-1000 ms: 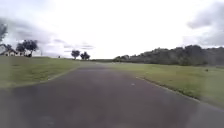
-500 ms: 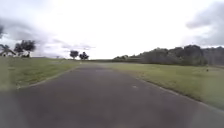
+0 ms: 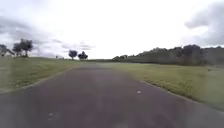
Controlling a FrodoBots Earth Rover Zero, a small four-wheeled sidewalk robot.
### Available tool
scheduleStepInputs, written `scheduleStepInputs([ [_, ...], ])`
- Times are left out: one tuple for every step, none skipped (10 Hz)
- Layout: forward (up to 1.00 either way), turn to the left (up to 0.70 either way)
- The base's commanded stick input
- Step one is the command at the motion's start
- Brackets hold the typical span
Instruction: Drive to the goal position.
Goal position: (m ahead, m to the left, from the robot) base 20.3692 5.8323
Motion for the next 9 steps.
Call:
scheduleStepInputs([
  [0.70,0.00],
  [0.70,0.00],
  [0.70,0.00],
  [0.70,0.00],
  [0.70,0.00],
  [0.70,0.00],
  [0.70,0.00],
  [0.70,0.00],
  [0.70,0.00],
])
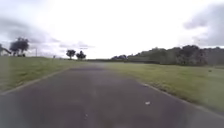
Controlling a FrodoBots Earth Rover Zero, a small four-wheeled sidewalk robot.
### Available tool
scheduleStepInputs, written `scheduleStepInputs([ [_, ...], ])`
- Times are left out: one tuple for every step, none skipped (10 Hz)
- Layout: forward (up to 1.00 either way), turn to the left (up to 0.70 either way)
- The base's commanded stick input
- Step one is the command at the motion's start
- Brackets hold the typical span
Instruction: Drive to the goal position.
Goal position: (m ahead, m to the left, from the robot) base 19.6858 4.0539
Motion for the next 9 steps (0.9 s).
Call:
scheduleStepInputs([
  [0.70,0.00],
  [0.70,0.00],
  [0.70,0.00],
  [0.70,0.00],
  [0.70,0.01],
  [0.70,0.03],
  [0.70,0.05],
  [0.70,0.28],
  [0.70,0.35],
])
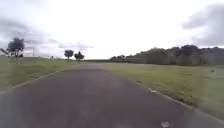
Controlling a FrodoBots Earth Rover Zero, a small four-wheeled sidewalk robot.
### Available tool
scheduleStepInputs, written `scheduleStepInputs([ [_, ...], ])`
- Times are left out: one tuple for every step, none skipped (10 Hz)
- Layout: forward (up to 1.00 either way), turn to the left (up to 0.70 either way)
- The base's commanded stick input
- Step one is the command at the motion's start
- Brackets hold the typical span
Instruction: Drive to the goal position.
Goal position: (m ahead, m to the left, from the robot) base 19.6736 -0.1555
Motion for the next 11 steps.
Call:
scheduleStepInputs([
  [0.70,0.35],
  [0.70,0.25],
  [0.70,0.16],
  [0.70,0.08],
  [0.70,0.03],
  [0.70,0.03],
  [0.70,0.03],
  [0.70,0.03],
  [0.70,0.03],
  [0.70,0.03],
  [0.70,0.03],
])
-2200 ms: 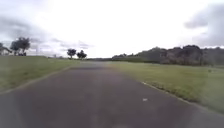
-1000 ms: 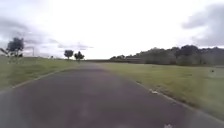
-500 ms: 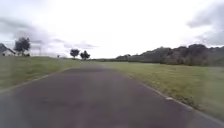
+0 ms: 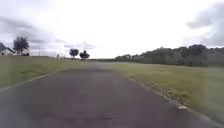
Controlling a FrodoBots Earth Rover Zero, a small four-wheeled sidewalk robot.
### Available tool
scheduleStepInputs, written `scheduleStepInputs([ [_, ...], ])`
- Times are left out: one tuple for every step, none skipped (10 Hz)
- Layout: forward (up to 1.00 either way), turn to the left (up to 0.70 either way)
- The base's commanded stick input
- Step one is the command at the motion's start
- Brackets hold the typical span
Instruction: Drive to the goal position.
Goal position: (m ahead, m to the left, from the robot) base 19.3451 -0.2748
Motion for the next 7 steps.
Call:
scheduleStepInputs([
  [0.70,0.03],
  [0.70,0.03],
  [0.70,0.03],
  [0.70,0.03],
  [0.70,0.03],
  [0.70,0.03],
  [0.70,0.03],
])
